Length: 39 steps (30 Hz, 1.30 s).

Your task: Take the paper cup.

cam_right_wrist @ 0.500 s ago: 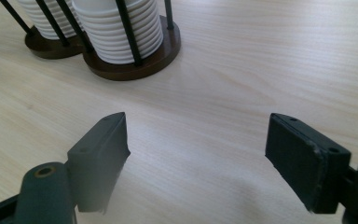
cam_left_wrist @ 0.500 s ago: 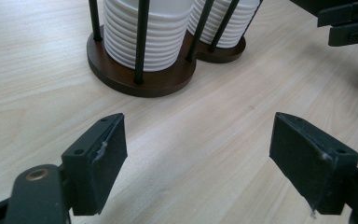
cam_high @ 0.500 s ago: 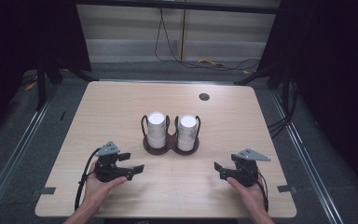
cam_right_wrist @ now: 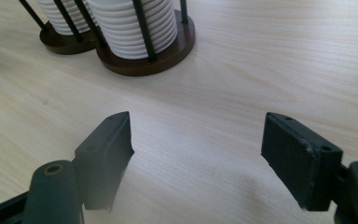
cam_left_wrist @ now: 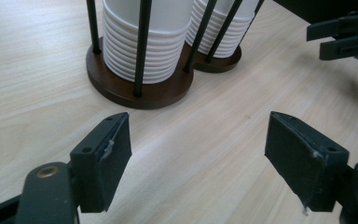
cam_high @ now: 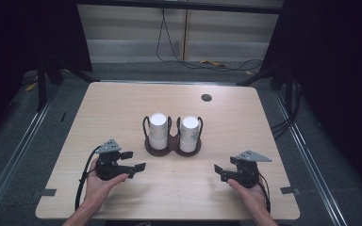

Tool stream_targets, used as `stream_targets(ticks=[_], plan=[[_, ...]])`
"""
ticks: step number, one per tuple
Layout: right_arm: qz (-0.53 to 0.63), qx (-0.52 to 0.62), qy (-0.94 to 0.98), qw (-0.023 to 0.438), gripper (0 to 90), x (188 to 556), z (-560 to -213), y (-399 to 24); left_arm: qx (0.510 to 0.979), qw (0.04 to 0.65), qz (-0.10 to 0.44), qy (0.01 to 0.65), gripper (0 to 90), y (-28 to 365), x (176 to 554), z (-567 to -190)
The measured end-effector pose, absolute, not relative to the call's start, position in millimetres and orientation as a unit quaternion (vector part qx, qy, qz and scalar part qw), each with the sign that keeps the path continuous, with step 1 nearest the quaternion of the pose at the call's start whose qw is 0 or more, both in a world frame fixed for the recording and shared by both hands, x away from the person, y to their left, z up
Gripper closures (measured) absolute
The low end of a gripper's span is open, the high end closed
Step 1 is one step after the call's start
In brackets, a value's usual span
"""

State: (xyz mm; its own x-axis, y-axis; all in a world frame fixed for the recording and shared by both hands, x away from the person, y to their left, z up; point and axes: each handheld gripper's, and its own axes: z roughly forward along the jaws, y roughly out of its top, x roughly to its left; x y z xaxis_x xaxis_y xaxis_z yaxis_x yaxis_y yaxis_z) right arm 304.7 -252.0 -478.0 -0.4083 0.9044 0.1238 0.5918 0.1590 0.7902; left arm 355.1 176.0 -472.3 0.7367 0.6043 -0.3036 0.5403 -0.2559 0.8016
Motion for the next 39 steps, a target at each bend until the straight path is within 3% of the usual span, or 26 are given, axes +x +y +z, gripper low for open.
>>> stream_targets(ticks=[4,14,27,39], plan=[[0.406,0.501,0.741,0.189,25.1,302,-477,-249,0.807,0.482,0.027,0.341,26.6,176,357,-467],[0.405,0.485,0.753,0.184,24.8,296,-475,-236,0.805,0.494,0.028,0.328,26.6,171,357,-451],[0.403,0.478,0.759,0.183,25.3,296,-475,-233,0.829,0.474,0.056,0.291,28.2,139,364,-418],[0.402,0.470,0.767,0.171,25.4,298,-476,-229,0.828,0.476,0.059,0.289,35.1,137,388,-381]])
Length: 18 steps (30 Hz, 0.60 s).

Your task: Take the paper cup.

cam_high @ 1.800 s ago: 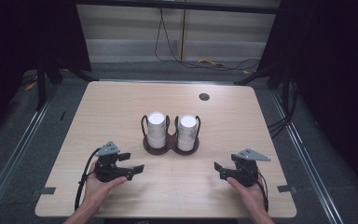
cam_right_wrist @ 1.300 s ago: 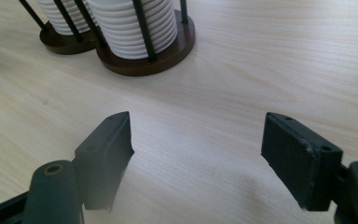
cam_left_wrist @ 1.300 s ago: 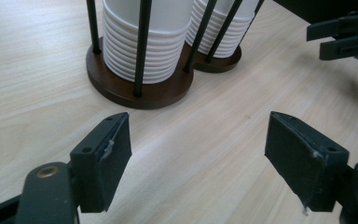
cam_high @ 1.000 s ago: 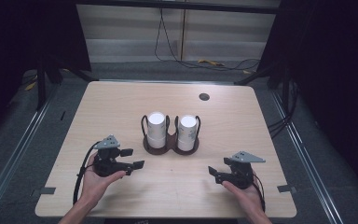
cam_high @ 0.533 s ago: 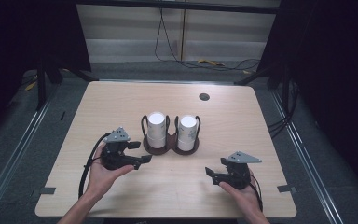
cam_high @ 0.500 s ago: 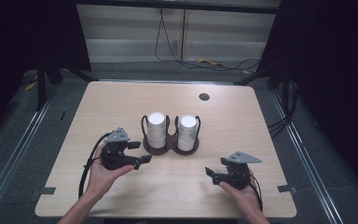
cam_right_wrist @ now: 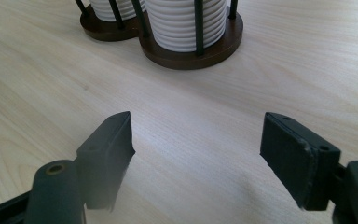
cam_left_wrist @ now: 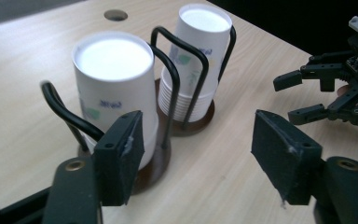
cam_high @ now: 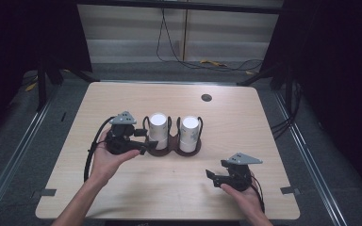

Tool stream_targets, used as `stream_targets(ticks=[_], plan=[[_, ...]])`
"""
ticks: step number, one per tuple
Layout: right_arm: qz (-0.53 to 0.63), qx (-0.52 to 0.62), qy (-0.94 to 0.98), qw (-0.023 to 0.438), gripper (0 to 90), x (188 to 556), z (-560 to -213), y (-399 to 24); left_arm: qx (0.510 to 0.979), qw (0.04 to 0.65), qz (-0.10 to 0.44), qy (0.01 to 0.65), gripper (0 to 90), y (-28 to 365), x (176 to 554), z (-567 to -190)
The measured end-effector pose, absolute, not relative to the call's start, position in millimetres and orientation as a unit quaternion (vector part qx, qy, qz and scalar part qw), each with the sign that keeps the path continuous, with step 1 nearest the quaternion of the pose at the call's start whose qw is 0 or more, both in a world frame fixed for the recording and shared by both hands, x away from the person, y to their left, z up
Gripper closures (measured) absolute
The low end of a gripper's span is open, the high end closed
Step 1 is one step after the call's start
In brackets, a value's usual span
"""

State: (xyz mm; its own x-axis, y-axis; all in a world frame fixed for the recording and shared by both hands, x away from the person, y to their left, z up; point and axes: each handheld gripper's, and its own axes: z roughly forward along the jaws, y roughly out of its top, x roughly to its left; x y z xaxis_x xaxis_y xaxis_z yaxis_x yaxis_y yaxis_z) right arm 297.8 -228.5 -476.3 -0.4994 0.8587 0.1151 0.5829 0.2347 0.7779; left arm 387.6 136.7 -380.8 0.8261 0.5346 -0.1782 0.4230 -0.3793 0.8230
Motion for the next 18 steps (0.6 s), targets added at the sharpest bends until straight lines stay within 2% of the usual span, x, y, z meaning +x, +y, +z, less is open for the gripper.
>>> stream_targets(ticks=[9,11,18], plan=[[0.397,0.469,0.770,0.171,25.8,299,-477,-228,0.826,0.477,0.073,0.293,35.2,144,405,-366],[0.397,0.470,0.770,0.169,25.9,298,-477,-227,0.827,0.468,0.071,0.302,32.2,143,411,-363],[0.400,0.469,0.769,0.167,25.9,298,-477,-228,0.845,0.434,0.067,0.305,32.2,128,427,-353]])
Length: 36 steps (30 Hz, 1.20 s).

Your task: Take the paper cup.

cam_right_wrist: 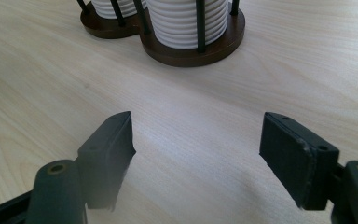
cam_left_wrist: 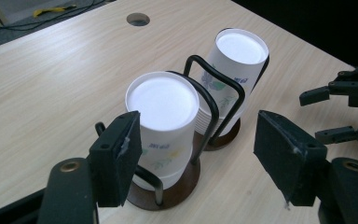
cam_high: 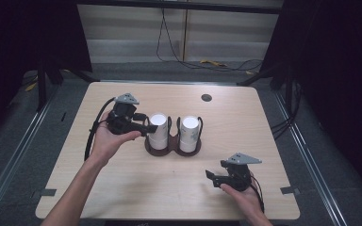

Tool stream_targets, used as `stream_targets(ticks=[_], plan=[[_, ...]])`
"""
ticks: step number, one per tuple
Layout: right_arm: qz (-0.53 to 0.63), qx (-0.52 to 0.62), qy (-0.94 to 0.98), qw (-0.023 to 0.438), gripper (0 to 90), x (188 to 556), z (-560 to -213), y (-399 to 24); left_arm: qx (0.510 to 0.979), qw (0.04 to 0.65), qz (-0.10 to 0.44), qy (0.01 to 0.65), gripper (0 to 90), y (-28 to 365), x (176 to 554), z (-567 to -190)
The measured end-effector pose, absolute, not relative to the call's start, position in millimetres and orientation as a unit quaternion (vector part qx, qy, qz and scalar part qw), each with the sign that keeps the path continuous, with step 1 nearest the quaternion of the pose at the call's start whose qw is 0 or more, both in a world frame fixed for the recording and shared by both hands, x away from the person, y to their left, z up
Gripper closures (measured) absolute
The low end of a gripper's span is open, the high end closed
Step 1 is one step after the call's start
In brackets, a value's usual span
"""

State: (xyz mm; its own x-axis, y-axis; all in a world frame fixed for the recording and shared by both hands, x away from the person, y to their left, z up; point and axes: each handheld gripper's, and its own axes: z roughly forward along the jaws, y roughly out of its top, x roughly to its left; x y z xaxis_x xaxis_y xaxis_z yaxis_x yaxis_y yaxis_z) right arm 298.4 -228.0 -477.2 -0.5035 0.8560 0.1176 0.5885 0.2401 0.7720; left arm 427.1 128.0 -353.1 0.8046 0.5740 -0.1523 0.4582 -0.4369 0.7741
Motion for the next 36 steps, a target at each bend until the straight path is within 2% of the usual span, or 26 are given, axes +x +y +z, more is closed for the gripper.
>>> stream_targets(ticks=[4,8,14,22,36], plan=[[0.401,0.469,0.769,0.167,26.0,298,-477,-228,0.856,0.412,0.076,0.303,32.4,122,432,-351],[0.401,0.468,0.770,0.166,26.1,297,-477,-228,0.857,0.416,0.070,0.295,37.0,118,437,-351],[0.401,0.468,0.770,0.165,26.1,298,-477,-227,0.858,0.411,0.069,0.302,37.6,118,447,-349],[0.401,0.468,0.770,0.163,26.1,297,-476,-227,0.868,0.375,0.055,0.322,31.1,111,465,-349],[0.403,0.468,0.770,0.162,26.2,297,-476,-228,0.889,0.325,0.057,0.316,31.1,90,478,-351]])
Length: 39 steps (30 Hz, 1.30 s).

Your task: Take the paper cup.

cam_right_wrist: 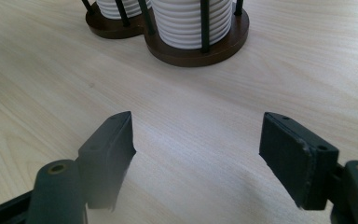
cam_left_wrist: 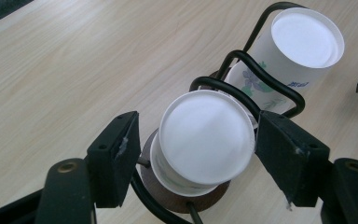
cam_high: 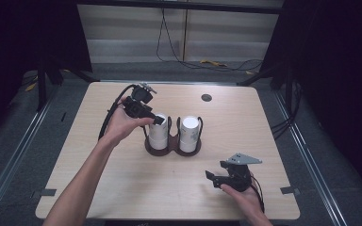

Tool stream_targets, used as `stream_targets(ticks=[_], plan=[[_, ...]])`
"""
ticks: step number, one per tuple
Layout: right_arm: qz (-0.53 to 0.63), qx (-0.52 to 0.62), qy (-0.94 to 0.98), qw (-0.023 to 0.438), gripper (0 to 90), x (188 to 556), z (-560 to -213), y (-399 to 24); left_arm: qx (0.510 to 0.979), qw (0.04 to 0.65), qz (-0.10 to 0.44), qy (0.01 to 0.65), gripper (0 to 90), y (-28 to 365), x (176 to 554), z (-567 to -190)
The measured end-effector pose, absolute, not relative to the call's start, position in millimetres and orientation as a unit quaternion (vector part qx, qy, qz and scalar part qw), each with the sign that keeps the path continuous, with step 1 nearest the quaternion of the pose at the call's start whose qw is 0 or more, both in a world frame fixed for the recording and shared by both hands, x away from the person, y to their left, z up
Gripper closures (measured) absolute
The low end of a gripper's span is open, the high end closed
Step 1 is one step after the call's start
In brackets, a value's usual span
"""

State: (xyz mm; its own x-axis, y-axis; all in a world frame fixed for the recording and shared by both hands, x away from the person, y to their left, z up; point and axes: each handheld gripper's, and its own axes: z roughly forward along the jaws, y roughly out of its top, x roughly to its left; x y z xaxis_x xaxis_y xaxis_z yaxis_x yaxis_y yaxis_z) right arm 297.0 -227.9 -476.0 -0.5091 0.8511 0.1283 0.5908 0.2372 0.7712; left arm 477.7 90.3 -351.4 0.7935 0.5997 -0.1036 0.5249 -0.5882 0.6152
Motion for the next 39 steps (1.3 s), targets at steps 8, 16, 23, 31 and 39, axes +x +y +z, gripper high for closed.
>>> stream_targets(ticks=[8,16,23,31,39], plan=[[0.406,0.464,0.771,0.158,26.0,297,-476,-228,0.899,0.307,0.057,0.307,29.8,82,479,-352],[0.404,0.466,0.772,0.155,26.0,297,-476,-228,0.904,0.290,0.056,0.310,24.3,77,480,-361],[0.405,0.466,0.771,0.156,25.9,297,-476,-228,0.909,0.283,0.048,0.304,30.9,75,483,-365],[0.405,0.464,0.772,0.156,25.8,297,-476,-228,0.908,0.278,0.049,0.309,29.0,72,484,-372],[0.406,0.463,0.772,0.156,25.8,297,-476,-228,0.915,0.263,0.043,0.303,27.9,70,487,-380]])
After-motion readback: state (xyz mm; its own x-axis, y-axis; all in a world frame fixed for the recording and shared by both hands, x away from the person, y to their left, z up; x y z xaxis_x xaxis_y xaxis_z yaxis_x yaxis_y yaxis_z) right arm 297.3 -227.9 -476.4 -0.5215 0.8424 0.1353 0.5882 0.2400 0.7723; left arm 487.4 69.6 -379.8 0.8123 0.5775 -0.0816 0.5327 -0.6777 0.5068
